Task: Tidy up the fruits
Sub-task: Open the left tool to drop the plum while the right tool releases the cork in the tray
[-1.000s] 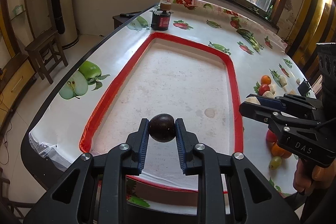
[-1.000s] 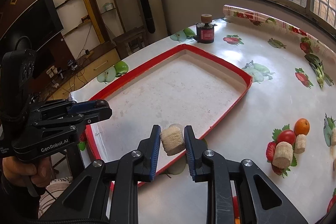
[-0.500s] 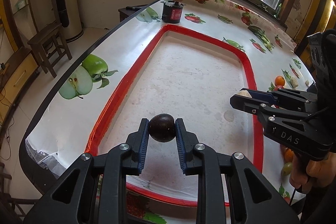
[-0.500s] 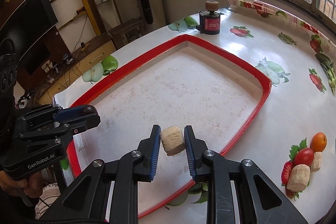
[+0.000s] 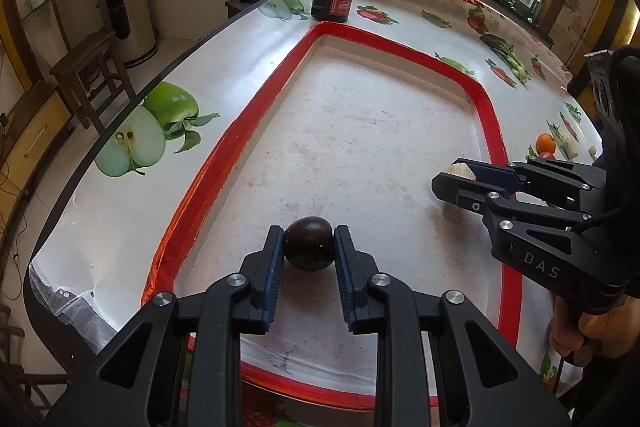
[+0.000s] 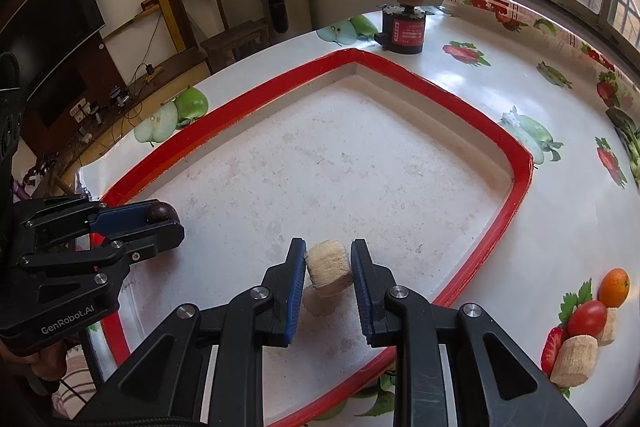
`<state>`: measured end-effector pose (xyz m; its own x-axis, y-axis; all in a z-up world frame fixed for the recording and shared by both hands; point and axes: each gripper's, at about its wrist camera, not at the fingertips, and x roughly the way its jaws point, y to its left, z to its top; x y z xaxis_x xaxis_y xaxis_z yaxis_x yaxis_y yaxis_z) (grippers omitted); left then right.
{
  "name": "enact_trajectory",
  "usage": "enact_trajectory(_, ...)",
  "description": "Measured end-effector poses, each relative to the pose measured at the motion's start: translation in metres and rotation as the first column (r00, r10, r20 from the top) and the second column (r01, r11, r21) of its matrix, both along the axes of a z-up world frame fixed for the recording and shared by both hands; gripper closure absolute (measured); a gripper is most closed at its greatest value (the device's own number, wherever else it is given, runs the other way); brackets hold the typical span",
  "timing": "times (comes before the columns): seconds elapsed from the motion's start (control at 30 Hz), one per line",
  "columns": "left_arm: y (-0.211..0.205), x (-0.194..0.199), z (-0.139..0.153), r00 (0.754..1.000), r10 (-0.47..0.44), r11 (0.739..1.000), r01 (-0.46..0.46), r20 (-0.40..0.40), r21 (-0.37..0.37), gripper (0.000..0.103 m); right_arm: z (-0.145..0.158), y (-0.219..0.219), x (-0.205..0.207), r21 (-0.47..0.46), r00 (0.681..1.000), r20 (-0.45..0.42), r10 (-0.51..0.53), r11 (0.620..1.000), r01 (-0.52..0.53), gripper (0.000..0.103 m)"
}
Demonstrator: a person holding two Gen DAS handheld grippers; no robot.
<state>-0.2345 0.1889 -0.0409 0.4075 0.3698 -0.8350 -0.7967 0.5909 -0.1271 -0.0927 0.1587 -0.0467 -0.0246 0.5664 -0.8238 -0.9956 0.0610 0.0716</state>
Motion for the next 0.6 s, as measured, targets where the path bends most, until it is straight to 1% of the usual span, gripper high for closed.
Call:
enact_trajectory(0.23,0.001,0.001,-0.002,1.0,0.002,1.0,-0.002,-0.014,-0.008,0.079,-0.006,0.002,-0.002,-0.013,1.0,0.011,0.003,1.0,-0.002,0.078)
enact_trajectory(0.27,0.001,0.003,-0.002,1.0,0.003,1.0,-0.003,-0.017,-0.007,0.078,-0.006,0.002,-0.002,-0.012,1.0,0.007,0.002,1.0,-0.002,0.077)
enact_trajectory(0.3,0.001,0.003,-0.002,1.0,0.006,1.0,-0.006,-0.022,-0.006,0.077,-0.005,0.002,-0.001,-0.012,1.0,0.002,0.001,1.0,-0.001,0.074)
enact_trajectory(0.33,0.001,0.003,-0.002,0.999,0.016,1.0,-0.016,-0.032,-0.005,0.07,-0.004,0.002,-0.001,-0.009,1.0,0.0,-0.001,1.0,0.001,0.065)
enact_trajectory(0.37,0.0,0.002,-0.002,0.999,0.027,1.0,-0.027,-0.043,0.003,0.062,-0.003,0.001,-0.001,-0.004,1.0,0.001,-0.002,1.0,0.002,0.053)
enact_trajectory(0.43,-0.001,-0.001,0.001,0.998,0.039,0.999,-0.039,-0.046,0.018,0.054,0.002,-0.002,-0.001,0.01,1.0,0.001,0.0,1.0,0.0,0.042)
enact_trajectory(0.6,-0.004,-0.007,0.01,0.997,0.06,0.998,-0.059,-0.038,0.033,0.053,0.016,-0.011,-0.002,0.037,1.0,0.0,0.001,0.999,-0.001,0.042)
